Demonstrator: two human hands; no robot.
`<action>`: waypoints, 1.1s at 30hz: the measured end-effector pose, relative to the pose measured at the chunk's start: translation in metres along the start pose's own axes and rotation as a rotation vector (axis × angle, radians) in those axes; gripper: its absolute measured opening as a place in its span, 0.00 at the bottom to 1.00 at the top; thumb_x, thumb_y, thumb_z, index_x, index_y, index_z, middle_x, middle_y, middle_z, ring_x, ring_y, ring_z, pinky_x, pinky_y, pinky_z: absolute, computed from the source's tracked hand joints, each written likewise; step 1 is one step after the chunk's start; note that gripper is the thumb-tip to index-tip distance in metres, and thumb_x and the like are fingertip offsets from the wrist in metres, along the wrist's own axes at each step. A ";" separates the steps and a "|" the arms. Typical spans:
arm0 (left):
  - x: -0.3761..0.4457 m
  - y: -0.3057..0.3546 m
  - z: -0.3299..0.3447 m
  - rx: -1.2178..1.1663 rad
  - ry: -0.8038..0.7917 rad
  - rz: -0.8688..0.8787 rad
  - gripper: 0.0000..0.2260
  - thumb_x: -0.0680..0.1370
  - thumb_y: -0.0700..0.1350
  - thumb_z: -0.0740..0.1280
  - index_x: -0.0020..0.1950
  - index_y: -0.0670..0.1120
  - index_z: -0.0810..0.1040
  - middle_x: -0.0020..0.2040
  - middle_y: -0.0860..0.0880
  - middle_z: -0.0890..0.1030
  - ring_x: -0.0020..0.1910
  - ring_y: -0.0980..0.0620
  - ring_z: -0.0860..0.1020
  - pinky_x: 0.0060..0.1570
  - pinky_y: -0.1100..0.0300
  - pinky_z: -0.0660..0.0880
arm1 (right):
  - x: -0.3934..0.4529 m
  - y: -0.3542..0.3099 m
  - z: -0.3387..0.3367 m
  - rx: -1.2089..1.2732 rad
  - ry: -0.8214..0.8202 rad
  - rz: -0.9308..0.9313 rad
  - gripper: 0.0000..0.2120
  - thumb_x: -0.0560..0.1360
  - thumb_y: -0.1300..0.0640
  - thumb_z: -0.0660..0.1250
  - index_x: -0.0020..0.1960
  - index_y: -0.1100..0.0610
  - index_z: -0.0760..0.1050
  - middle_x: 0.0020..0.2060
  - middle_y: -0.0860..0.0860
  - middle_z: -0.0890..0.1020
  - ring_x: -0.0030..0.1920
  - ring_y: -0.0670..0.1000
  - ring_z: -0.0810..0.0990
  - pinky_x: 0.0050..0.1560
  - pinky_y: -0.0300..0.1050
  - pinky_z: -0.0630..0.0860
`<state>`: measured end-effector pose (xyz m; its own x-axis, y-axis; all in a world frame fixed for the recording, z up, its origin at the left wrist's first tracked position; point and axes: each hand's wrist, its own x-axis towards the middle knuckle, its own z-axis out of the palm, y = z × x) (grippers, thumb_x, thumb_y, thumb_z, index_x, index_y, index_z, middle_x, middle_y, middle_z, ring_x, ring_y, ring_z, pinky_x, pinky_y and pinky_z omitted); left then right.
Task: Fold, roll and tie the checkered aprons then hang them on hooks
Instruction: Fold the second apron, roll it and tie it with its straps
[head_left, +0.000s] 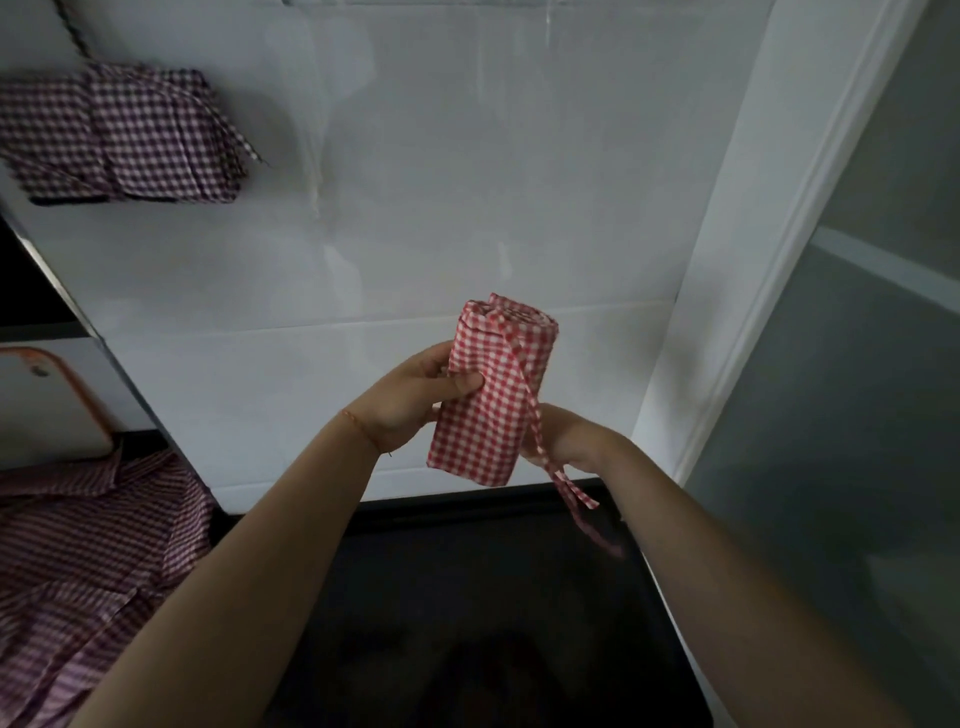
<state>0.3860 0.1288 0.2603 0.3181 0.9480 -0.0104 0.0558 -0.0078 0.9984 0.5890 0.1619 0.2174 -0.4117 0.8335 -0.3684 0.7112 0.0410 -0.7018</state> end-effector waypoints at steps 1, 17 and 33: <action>0.000 -0.001 0.000 0.019 0.044 -0.018 0.16 0.79 0.43 0.69 0.67 0.47 0.75 0.61 0.48 0.81 0.60 0.47 0.79 0.58 0.51 0.75 | -0.002 0.002 -0.001 0.021 -0.011 0.009 0.13 0.80 0.63 0.55 0.39 0.55 0.72 0.30 0.51 0.71 0.30 0.49 0.64 0.33 0.41 0.63; 0.014 -0.028 0.001 0.100 0.492 -0.153 0.13 0.76 0.47 0.73 0.57 0.45 0.75 0.50 0.49 0.82 0.47 0.51 0.81 0.40 0.60 0.77 | -0.006 0.002 -0.008 0.346 0.184 -0.125 0.14 0.78 0.49 0.69 0.61 0.52 0.74 0.33 0.46 0.73 0.28 0.44 0.67 0.28 0.37 0.62; 0.012 -0.040 -0.011 0.502 0.634 -0.136 0.12 0.74 0.50 0.73 0.53 0.48 0.75 0.49 0.50 0.79 0.48 0.49 0.78 0.43 0.59 0.75 | -0.016 0.003 -0.020 0.558 0.234 -0.240 0.13 0.84 0.54 0.60 0.50 0.62 0.77 0.31 0.51 0.76 0.29 0.49 0.73 0.33 0.44 0.74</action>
<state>0.3772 0.1440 0.2212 -0.3090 0.9495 0.0543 0.5206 0.1211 0.8452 0.6092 0.1595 0.2333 -0.3424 0.9374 -0.0635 0.1862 0.0015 -0.9825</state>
